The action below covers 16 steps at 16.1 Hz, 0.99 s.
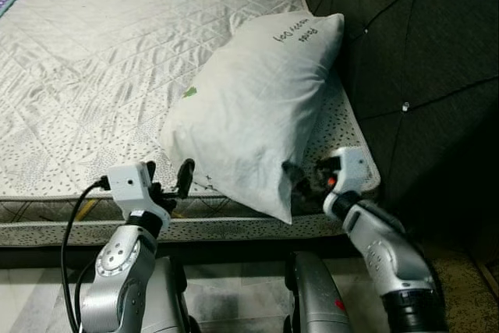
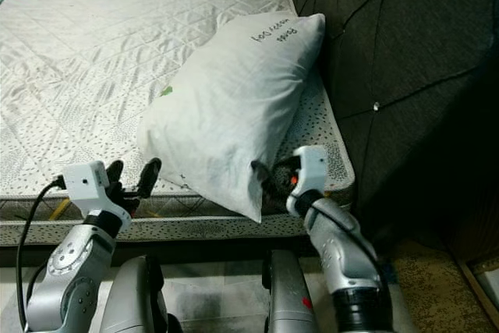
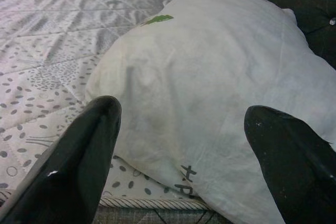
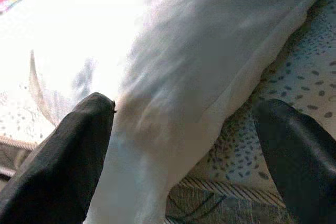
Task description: Clean up the room
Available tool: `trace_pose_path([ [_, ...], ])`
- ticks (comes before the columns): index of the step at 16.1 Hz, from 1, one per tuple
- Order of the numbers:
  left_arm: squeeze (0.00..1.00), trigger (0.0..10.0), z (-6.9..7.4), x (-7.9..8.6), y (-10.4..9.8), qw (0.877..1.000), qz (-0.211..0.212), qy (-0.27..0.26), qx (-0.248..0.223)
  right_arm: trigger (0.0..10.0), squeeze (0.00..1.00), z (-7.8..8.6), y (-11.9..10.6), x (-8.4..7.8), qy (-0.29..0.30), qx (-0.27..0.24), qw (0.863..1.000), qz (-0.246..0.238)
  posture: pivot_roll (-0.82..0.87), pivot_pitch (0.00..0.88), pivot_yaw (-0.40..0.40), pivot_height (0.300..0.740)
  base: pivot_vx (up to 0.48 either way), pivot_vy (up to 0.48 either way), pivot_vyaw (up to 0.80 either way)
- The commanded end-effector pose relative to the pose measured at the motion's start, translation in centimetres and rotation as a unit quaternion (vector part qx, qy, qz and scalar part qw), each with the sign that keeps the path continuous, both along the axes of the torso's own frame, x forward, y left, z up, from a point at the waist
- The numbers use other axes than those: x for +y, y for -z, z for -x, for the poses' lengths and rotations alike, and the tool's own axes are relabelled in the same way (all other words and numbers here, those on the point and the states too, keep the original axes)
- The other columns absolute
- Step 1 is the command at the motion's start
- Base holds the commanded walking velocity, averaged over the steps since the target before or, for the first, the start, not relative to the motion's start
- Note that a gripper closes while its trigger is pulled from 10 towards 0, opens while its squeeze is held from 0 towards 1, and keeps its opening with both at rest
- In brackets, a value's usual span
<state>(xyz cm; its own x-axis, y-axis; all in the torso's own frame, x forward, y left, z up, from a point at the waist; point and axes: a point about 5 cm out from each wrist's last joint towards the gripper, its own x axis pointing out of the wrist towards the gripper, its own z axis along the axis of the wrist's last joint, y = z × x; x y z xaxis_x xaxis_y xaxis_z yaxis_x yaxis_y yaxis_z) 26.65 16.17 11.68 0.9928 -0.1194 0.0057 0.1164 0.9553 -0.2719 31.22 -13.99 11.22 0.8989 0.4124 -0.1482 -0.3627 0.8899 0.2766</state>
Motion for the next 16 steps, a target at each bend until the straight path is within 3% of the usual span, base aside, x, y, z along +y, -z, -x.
trace_pose_path([
  [1,0.0,10.0,0.1,0.2,-0.2,1.0,-0.008,0.002,-0.002,10.0,0.0,0.0,-0.2,0.2,-0.008,0.002,1.0,-0.01,-0.13,0.116,0.014,0.551,0.0,0.0,0.0],
  [2,0.0,10.0,0.2,0.1,-0.3,1.0,-0.009,0.004,-0.003,10.0,0.0,-0.1,0.0,0.8,0.01,0.01,1.0,0.005,-0.13,0.112,0.017,0.551,0.0,0.0,0.0],
  [4,0.0,10.0,0.6,0.2,-0.4,1.0,0.008,0.009,0.002,10.0,0.0,-0.3,-0.1,2.2,0.009,0.027,0.999,-0.015,-0.13,0.112,0.017,0.551,0.0,0.0,0.0],
  [6,0.0,10.0,1.5,1.0,-0.3,1.0,0.004,0.002,0.009,10.0,0.0,-0.2,0.0,4.2,-0.009,0.032,0.999,-0.005,-0.11,0.115,0.022,0.551,0.0,0.0,0.0],
  [8,0.0,10.0,2.0,1.5,-0.1,1.0,0.0,-0.005,0.016,10.0,0.0,-0.4,0.0,5.2,0.003,0.036,0.999,-0.01,-0.08,0.133,0.024,0.551,0.0,0.0,0.0],
  [9,0.0,10.0,2.2,1.7,-0.2,1.0,-0.005,-0.006,0.019,10.0,0.0,-1.0,-0.3,6.4,0.018,0.032,0.999,-0.01,-0.07,0.138,0.024,0.551,0.0,0.0,0.0],
  [16,0.0,10.0,1.9,1.4,-0.7,1.0,-0.013,0.008,0.018,10.0,0.0,-3.9,-1.0,9.2,0.076,0.016,0.996,0.052,-0.05,0.148,0.033,0.551,0.0,0.0,0.0],
])
